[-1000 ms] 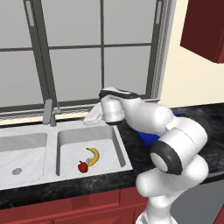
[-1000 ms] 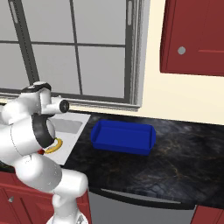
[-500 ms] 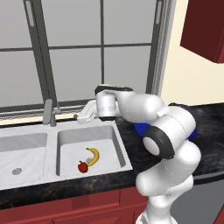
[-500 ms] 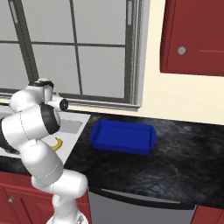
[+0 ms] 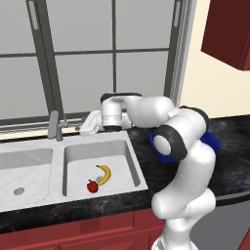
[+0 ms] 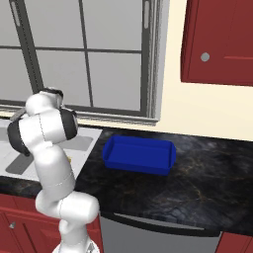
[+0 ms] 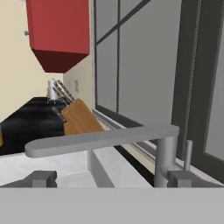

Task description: Pick up all produce items and place them in the sink. Turn on the sink faucet to wash them. Then turn the sink off and put them in the tray.

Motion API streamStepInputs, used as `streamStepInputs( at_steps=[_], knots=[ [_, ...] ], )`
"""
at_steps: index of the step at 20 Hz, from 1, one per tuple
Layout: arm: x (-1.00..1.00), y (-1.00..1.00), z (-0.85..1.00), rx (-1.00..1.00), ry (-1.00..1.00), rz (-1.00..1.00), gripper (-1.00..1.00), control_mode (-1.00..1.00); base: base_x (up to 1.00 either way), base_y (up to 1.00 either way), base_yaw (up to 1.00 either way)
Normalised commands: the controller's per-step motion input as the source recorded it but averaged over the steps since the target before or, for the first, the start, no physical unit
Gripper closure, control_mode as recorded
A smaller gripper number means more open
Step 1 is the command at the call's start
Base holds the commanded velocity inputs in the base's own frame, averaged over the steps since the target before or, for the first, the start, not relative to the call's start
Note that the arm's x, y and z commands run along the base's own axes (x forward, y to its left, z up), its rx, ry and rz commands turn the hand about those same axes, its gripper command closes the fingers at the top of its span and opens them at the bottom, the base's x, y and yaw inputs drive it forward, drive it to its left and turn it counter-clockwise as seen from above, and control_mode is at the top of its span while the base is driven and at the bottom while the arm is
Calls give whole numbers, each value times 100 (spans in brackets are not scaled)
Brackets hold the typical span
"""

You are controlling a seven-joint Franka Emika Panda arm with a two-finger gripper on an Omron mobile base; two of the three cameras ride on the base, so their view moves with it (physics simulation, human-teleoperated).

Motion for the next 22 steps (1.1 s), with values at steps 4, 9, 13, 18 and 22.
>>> streamStepInputs(
  at_steps=[4,9,13,18,22],
  knots=[
    [35,29,-8,1,0,5,-100,-100,0,0,0],
    [39,25,-11,1,-1,5,-100,-100,0,0,0],
    [42,24,-16,2,-2,6,-100,-100,0,0,0],
    [42,28,-17,2,-3,6,-100,-100,0,0,0],
    [39,27,-13,2,-4,6,-100,-100,0,0,0]
  ],
)
